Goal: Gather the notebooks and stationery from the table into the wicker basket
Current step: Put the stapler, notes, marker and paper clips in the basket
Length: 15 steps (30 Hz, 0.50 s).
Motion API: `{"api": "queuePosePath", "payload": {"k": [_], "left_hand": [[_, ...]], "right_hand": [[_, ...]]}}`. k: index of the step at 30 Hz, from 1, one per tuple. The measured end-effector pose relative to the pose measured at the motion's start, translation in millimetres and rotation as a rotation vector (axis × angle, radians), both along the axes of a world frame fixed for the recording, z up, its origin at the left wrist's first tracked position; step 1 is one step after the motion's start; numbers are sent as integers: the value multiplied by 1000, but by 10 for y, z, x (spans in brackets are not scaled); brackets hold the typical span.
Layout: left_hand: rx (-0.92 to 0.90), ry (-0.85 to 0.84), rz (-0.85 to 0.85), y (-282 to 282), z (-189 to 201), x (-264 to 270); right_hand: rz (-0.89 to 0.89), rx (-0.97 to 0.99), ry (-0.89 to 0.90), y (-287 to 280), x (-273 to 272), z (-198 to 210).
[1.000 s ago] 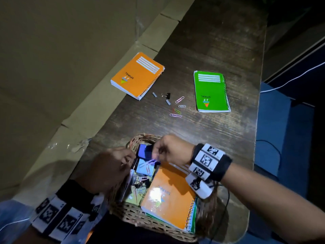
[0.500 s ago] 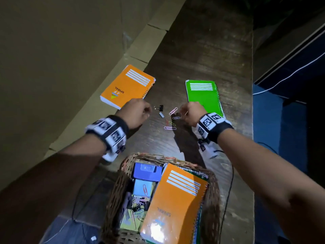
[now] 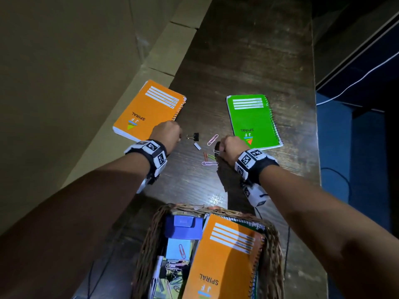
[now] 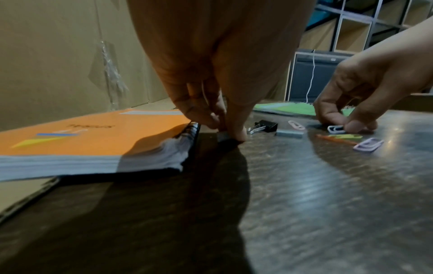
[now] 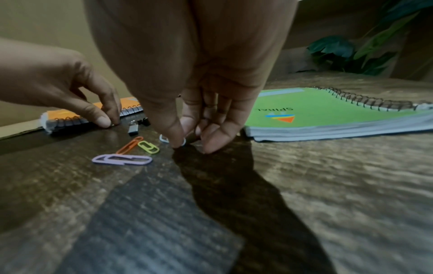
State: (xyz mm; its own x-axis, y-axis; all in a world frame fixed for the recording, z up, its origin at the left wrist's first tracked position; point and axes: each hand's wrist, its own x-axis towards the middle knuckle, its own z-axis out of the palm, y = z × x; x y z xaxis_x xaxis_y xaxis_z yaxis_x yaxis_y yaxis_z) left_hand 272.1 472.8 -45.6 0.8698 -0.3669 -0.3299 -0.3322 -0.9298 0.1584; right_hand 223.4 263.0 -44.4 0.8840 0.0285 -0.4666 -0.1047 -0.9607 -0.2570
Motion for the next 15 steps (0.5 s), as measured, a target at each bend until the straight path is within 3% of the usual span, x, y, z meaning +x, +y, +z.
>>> {"api": "queuePosePath", "payload": {"k": [3,9,15], "left_hand": [[-65,25,10,-4,127,-158],[-554,273,113,137,728,-918],[-585,505,84,486,980,-1996]], "right_hand": [[3,13,35,4,-52,49],[18,134,-26,-65,-223,326],[235,325,-43,59,-781,722]]}}
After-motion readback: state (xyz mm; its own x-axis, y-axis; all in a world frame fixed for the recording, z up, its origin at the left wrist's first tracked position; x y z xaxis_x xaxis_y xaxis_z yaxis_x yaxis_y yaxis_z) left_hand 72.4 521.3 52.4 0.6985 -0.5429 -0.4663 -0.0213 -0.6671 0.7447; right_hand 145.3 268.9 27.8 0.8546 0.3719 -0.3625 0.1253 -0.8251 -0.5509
